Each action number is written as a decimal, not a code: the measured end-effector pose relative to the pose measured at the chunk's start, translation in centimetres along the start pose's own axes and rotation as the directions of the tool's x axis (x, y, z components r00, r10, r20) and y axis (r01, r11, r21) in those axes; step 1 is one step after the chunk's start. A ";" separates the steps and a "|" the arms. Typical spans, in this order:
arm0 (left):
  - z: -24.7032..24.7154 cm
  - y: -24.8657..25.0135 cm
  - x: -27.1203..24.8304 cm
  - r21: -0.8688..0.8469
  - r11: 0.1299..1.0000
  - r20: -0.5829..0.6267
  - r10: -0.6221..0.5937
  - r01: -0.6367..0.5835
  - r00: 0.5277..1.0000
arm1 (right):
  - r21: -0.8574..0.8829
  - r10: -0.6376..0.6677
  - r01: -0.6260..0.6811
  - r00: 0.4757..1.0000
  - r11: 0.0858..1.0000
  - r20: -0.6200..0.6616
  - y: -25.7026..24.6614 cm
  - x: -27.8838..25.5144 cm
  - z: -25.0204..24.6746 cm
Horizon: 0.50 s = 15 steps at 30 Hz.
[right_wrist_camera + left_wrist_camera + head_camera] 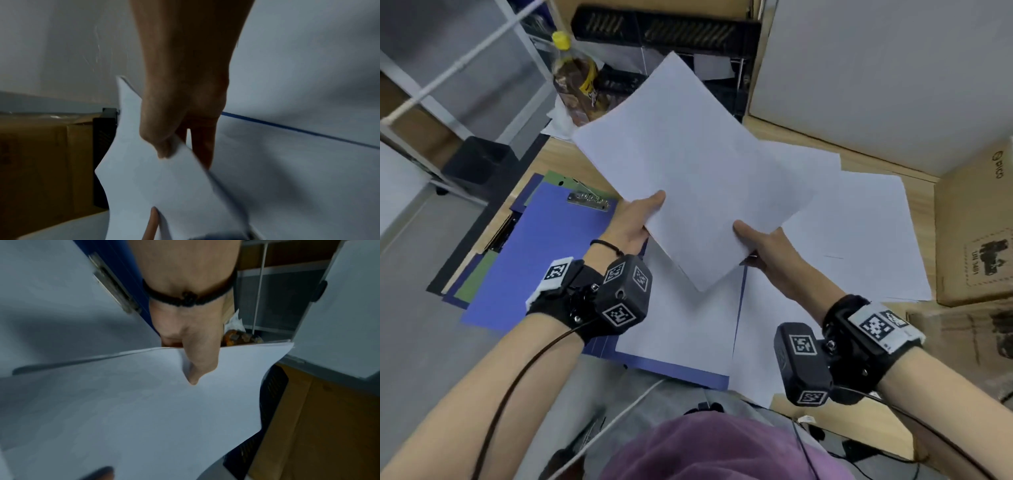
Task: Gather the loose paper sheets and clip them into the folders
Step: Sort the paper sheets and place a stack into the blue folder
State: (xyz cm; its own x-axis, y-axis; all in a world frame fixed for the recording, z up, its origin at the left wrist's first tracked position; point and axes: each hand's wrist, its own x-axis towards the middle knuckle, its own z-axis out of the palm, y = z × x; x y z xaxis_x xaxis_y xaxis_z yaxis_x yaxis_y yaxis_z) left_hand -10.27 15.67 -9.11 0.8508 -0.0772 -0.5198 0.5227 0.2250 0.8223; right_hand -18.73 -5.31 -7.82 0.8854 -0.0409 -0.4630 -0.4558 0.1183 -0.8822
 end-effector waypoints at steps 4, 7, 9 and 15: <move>-5.3 -1.2 0.6 0.058 0.998 -0.062 -0.008 0.012 0.998 | -0.075 0.123 -0.111 0.975 0.991 0.183 -0.2 0.3 0.8; -9.4 -1.2 0.6 0.105 0.994 -0.099 -0.015 0.026 0.995 | 0.049 0.186 -0.202 0.957 0.978 0.224 -0.7 2.2 2.7; -12.1 -1.2 0.9 0.145 0.989 -0.128 -0.012 0.031 0.992 | 0.049 0.251 -0.271 0.936 0.961 0.245 -0.9 3.7 4.6; -19.5 -2.0 1.3 0.260 0.960 -0.260 -0.035 0.105 0.965 | 0.042 0.385 -0.426 0.852 0.904 0.354 0.4 7.2 9.0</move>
State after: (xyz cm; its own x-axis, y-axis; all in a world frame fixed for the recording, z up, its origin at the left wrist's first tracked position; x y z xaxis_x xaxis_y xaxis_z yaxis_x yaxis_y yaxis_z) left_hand -11.19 34.03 -15.93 0.7888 0.1704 -0.5905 0.6049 -0.0449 0.7950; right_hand -11.70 3.33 -10.70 0.6113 0.3618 -0.7039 -0.7852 0.1656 -0.5967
